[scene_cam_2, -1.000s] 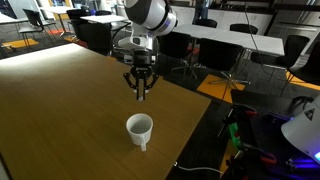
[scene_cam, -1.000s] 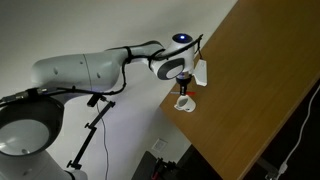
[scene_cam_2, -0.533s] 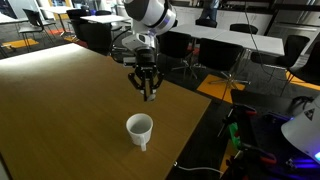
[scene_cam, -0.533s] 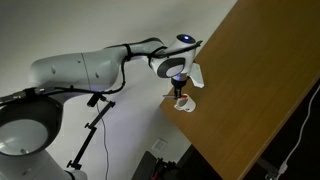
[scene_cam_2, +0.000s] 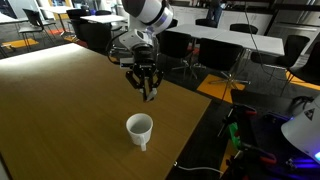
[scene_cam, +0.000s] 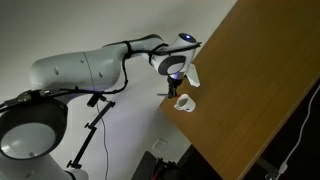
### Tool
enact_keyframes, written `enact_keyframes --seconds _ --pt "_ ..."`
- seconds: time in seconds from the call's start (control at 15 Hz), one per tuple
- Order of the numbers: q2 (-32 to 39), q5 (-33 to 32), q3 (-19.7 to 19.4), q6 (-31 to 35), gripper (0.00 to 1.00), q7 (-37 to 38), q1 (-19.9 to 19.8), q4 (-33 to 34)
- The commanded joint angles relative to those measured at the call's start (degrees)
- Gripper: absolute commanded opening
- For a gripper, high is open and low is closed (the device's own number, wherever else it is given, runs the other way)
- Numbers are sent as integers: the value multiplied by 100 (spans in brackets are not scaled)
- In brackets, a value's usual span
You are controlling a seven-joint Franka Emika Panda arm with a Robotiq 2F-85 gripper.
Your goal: Put the red pen in the white mug
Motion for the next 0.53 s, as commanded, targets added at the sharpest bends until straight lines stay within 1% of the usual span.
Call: enact_keyframes --seconds 0.0,0.47 --pt "7 0 0 0 5 0 -1 1" --pt "311 -24 57 -252 5 10 42 167"
